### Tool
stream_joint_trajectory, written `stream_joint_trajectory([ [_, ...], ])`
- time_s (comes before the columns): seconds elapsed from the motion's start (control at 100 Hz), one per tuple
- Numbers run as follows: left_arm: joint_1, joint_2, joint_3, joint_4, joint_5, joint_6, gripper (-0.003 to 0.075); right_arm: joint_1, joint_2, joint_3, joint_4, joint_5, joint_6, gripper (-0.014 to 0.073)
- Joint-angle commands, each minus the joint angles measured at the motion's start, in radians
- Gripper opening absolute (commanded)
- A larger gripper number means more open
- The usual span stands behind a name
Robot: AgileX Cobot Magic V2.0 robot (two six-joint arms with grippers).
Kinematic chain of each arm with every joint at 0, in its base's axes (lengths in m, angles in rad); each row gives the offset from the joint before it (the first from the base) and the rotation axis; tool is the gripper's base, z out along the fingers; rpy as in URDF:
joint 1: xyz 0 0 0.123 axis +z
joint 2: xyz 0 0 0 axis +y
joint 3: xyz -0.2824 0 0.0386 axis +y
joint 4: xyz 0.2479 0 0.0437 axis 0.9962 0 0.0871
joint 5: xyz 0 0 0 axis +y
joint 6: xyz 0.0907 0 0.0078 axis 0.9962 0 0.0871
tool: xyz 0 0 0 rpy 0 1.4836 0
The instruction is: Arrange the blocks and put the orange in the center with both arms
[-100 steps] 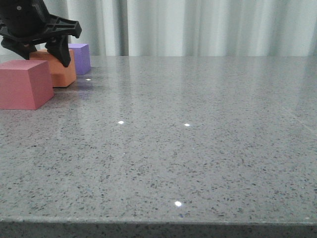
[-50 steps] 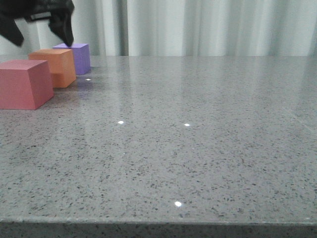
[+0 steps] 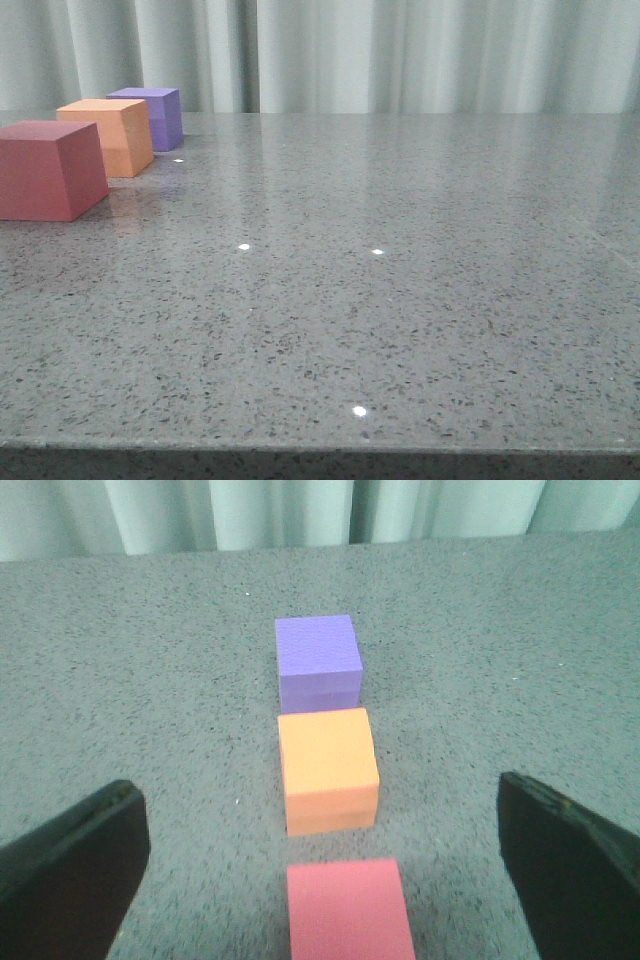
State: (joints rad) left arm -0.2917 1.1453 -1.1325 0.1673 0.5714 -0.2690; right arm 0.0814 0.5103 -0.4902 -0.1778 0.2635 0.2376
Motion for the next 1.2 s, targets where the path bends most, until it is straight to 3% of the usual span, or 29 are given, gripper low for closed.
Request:
stream_joint_trajectory([
  [0.0, 0.001, -0.133, 0.070, 0.007, -0.098, -0.001, 0.0661, -0.009, 0.007, -0.028, -0.014, -0.073, -0.005, -0.0067],
  [0.45, 0.001, -0.674, 0.504, 0.007, -0.160, -0.001, 0.0636, -0.009, 0.007, -0.028, -0.014, -0.073, -0.005, -0.0067],
  [0.57, 0.001, -0.757, 0.557, 0.007, -0.164, -0.001, 0.0507, -0.009, 0.007, -0.028, -0.014, -0.073, -0.005, -0.0067],
  [0.83, 0.001, -0.811, 0.577, 0.005, -0.166, -0.001, -0.0021, -0.009, 0.007, -0.028, -0.014, -0.073, -0.005, -0.0067],
  [1.19, 0.001, -0.811, 0.577, -0.007, -0.166, -0.001, -0.0020, -0.009, 0.007, -0.028, -0.014, -0.073, -0.005, -0.0067],
])
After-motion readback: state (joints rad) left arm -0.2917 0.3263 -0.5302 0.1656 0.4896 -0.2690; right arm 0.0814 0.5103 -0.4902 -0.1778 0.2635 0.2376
